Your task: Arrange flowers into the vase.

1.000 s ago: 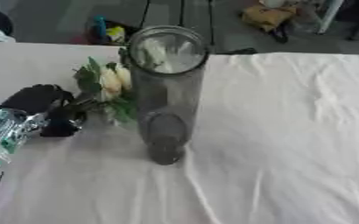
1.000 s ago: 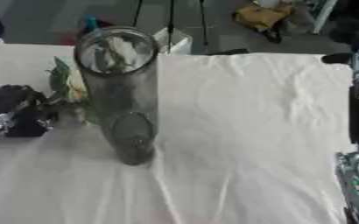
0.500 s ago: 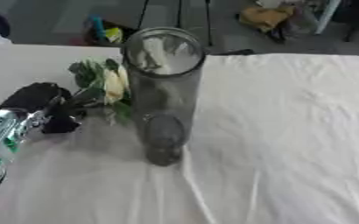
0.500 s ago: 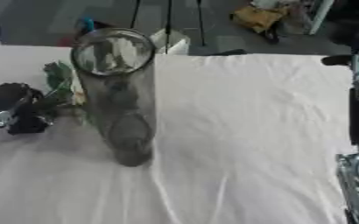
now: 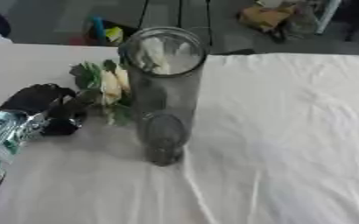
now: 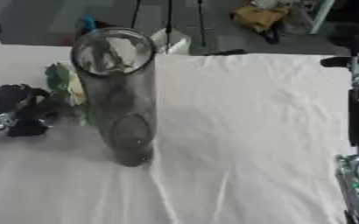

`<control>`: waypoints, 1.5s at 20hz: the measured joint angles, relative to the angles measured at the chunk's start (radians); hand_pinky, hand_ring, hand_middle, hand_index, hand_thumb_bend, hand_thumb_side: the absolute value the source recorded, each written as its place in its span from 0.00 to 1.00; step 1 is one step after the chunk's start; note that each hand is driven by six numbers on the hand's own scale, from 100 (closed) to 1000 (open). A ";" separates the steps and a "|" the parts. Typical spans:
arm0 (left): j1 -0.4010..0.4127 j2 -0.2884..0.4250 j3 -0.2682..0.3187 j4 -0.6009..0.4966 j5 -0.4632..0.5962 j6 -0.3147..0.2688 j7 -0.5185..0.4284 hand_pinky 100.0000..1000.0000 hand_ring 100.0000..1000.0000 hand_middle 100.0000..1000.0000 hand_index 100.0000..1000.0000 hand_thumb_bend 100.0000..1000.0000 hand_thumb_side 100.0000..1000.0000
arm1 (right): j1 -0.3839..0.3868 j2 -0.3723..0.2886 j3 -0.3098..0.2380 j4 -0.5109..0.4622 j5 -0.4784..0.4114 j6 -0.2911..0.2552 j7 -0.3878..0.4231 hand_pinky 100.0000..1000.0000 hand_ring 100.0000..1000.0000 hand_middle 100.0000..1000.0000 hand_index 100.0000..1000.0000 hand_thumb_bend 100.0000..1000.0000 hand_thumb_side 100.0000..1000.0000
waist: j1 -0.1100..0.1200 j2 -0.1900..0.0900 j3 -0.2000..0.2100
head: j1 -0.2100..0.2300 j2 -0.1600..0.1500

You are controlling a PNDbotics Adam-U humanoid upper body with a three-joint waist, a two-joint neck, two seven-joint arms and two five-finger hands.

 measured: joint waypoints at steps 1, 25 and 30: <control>0.001 0.000 0.000 -0.004 -0.008 0.002 -0.010 0.21 0.52 0.63 0.85 0.00 0.63 | 0.001 0.000 0.000 0.000 0.000 0.000 0.001 0.54 0.73 0.59 0.74 0.00 1.00 | 0.000 0.000 0.000 | 0.000 0.000; 0.018 0.000 0.000 -0.056 -0.042 0.110 -0.083 0.34 0.62 0.73 0.93 0.15 0.79 | 0.003 0.003 0.000 0.000 -0.009 0.001 0.010 0.54 0.74 0.59 0.74 0.00 1.00 | 0.000 0.003 0.008 | -0.001 -0.001; 0.017 0.000 0.000 -0.046 -0.067 0.149 -0.097 0.32 0.58 0.69 0.83 0.16 0.84 | 0.003 0.004 0.000 0.000 -0.009 0.001 0.010 0.54 0.74 0.59 0.74 0.00 1.00 | 0.000 0.003 0.008 | 0.000 -0.001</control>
